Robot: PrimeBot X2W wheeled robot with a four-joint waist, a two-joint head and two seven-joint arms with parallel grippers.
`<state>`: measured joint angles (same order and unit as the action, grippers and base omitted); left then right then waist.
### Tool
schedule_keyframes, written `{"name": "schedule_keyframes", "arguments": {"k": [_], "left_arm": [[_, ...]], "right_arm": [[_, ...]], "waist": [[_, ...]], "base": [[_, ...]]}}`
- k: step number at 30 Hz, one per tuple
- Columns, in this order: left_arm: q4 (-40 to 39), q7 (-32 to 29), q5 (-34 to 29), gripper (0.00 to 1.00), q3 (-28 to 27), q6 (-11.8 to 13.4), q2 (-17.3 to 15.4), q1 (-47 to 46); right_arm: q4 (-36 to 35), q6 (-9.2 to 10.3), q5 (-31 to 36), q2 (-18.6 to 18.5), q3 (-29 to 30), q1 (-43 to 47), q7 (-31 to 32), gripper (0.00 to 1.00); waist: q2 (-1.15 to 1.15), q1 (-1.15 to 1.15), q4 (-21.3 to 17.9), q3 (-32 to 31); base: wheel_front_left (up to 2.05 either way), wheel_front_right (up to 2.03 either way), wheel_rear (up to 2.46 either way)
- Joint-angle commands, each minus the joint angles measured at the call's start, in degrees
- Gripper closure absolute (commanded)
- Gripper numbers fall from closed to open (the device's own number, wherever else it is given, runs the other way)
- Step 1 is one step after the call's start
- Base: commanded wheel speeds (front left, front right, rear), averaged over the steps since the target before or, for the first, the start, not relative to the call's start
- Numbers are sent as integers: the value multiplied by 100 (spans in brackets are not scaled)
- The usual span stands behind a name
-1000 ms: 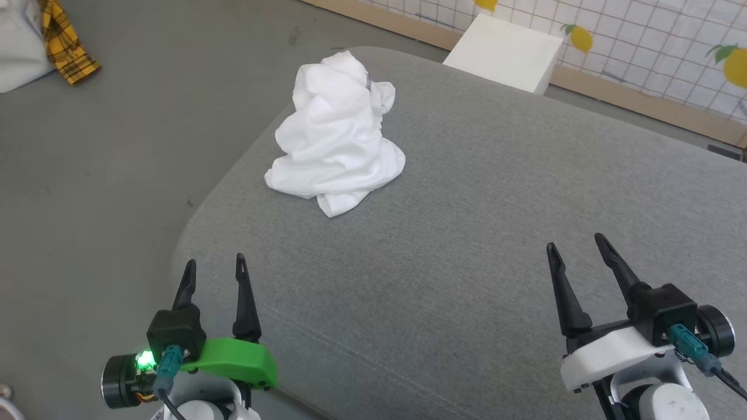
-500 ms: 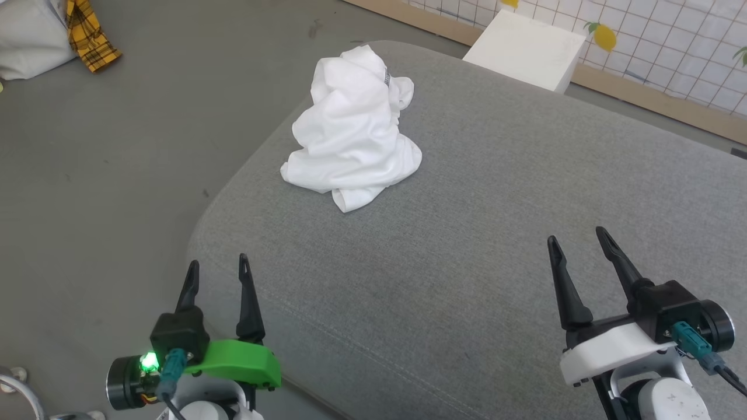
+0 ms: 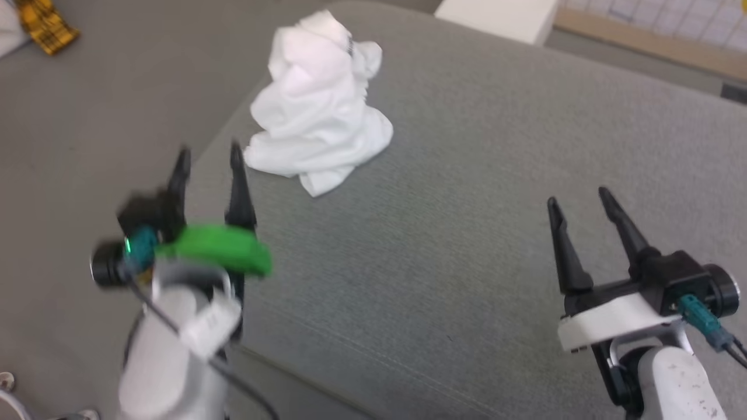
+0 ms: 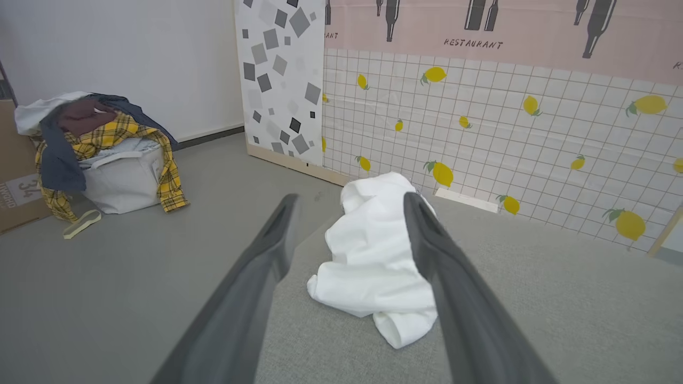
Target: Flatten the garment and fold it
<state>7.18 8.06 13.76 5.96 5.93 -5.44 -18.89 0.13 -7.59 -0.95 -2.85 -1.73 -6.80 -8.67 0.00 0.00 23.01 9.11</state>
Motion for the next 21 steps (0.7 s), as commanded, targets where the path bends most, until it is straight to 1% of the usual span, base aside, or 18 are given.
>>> {"name": "schedule_keyframes", "arguments": {"k": [1,4,7,11,15,18,21], "left_arm": [[129,-136,96,0,-12,-54,-90,-413],[440,-516,291,0,-122,-123,-226,-1152],[799,-1044,550,0,-274,-177,-326,-1771],[1266,-1890,799,0,-441,-143,-528,-2373],[1572,-2705,981,0,-648,38,-786,-2736],[1595,-3291,1389,0,-1034,284,-830,-2917],[1553,-3843,1503,0,-1184,522,-983,-2950]], "right_arm": [[-41,10,24,-18,19,-128,-60,0],[-66,10,-3,-62,7,-253,-93,0],[-28,10,-80,-121,11,-371,-143,0],[40,10,-171,-157,-6,-521,-217,0],[100,10,-248,-169,-69,-665,-290,0],[156,10,-341,-176,-126,-830,-360,0],[223,10,-413,-181,-161,-977,-432,0]], "waist": [[0,0,-531,609],[0,0,-818,982],[0,0,-1122,1266],[0,0,-1456,1575],[0,0,-1752,1842],[0,0,-1977,2064],[0,0,-2111,2237]], "base": [[0,0,0],[0,0,0],[0,0,0],[0,0,0],[0,0,0],[0,0,0],[0,0,0]]}}
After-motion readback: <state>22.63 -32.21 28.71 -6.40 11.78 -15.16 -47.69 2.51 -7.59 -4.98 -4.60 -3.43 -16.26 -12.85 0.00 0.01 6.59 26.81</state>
